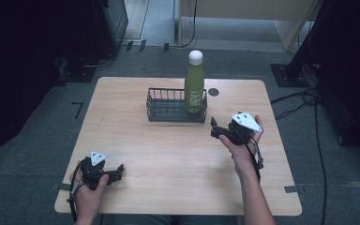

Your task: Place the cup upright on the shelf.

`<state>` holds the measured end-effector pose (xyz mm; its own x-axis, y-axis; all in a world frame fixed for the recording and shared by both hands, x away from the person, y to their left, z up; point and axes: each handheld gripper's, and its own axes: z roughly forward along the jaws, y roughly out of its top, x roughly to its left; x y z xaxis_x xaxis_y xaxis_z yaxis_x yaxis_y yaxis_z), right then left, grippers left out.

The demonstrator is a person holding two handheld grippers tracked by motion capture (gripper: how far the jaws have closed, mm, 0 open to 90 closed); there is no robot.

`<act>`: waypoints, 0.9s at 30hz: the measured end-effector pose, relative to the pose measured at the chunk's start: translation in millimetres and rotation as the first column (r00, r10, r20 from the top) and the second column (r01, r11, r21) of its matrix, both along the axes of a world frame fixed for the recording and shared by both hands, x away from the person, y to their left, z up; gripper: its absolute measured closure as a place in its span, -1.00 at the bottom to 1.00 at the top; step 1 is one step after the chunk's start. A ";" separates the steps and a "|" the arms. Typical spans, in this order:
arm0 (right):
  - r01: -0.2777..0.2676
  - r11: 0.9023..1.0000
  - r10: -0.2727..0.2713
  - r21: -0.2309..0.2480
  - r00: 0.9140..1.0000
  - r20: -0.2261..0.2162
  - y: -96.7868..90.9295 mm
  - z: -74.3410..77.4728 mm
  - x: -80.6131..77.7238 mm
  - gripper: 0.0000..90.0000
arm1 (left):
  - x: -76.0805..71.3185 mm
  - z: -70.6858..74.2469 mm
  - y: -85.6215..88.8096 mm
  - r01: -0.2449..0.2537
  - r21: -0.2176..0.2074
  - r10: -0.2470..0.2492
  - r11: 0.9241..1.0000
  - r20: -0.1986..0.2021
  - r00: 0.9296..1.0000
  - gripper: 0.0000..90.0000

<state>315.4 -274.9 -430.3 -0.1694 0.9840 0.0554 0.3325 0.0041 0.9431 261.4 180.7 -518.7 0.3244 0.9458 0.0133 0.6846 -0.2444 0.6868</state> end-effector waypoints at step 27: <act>0.100 0.995 -0.100 -0.004 0.993 -0.057 -76.5 -39.1 -60.4 -1.00 | 0.0 0.0 0.0 0.000 0.001 0.000 1.000 0.000 1.000 -0.97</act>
